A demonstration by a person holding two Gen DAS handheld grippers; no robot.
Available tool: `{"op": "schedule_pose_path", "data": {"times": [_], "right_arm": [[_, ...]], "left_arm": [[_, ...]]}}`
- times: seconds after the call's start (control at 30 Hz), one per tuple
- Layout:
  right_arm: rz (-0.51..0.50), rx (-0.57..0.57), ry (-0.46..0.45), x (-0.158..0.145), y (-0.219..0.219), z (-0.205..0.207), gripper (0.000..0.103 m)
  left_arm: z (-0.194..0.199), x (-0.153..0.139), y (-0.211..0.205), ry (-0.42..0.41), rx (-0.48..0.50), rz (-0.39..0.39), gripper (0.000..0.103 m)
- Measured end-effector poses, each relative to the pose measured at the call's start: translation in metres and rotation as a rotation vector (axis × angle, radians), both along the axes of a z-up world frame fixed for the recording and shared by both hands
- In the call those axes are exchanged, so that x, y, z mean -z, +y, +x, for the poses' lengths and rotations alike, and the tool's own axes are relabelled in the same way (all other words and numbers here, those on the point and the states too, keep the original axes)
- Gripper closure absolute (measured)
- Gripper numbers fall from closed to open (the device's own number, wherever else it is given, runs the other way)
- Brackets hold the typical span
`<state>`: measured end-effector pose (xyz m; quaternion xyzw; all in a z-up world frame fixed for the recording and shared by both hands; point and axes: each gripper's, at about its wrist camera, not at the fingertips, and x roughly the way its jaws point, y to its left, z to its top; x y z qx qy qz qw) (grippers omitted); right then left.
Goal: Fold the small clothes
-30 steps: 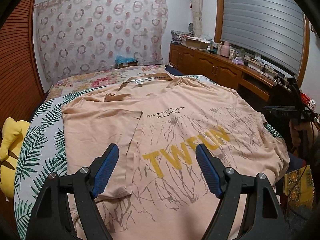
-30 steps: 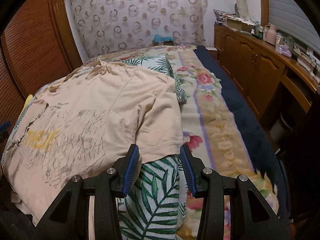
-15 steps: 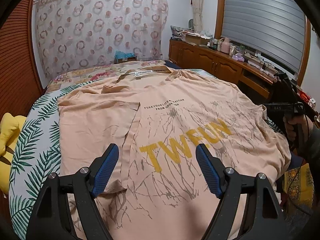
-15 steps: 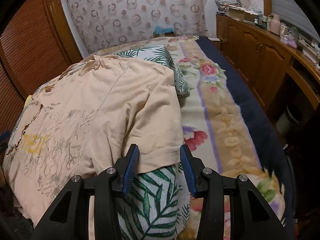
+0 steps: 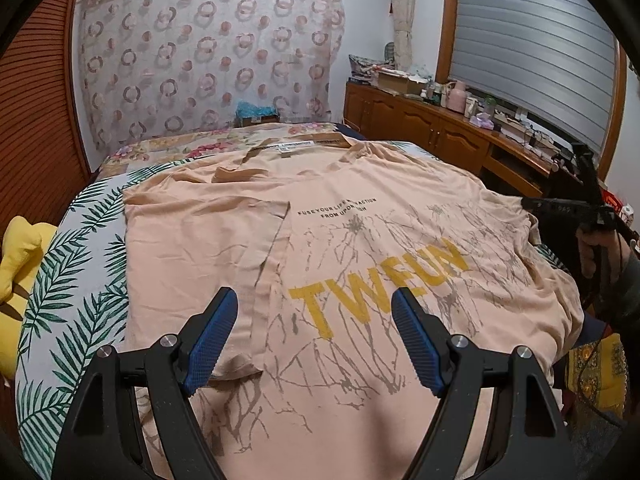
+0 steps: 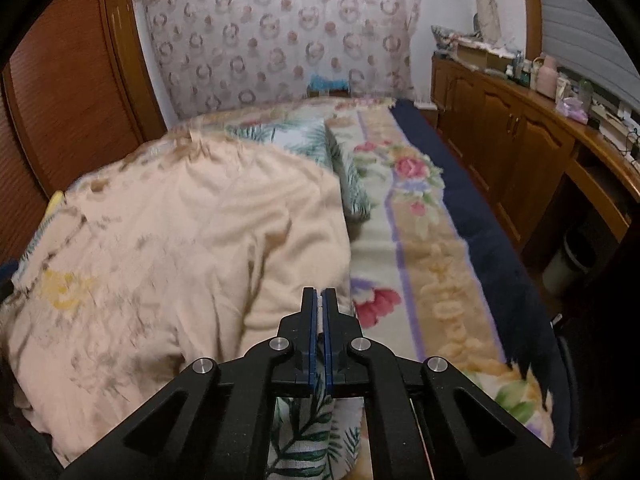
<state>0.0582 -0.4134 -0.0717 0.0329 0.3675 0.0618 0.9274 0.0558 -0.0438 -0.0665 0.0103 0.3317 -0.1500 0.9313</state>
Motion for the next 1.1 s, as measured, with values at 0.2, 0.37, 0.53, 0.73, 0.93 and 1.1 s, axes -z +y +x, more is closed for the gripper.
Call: {"op": "schedule_pose_path", "data": {"times": [0.2,0.37,0.53,0.73,0.93,1.1], "right_arm": [[-0.018,-0.061,-0.091,-0.041,0.028,-0.004,0.101],[-0.034,-0.182,-0.142,-0.067,0.081,-0.001,0.101],[0.017,-0.317,-0.134,-0.073,0.143,0.008,0.101],[-0.005,-0.379,-0.111,-0.062,0.191,0.024,0.092],[-0.056,-0.334,-0.102,-0.061,0.191,0.039,0.084],[-0.069,-0.305,-0.03,-0.046,0.198,0.05,0.084]], "left_arm": [[0.0,-0.002,0.006,-0.004,-0.013,-0.01,0.023],[0.0,-0.003,0.008,-0.006,-0.018,-0.008,0.023],[0.001,-0.002,0.011,-0.005,-0.028,-0.018,0.023],[-0.002,-0.002,0.016,-0.01,-0.037,-0.019,0.023],[-0.004,-0.002,0.022,-0.011,-0.05,-0.034,0.023],[-0.005,-0.001,0.024,-0.008,-0.051,-0.036,0.023]]}}
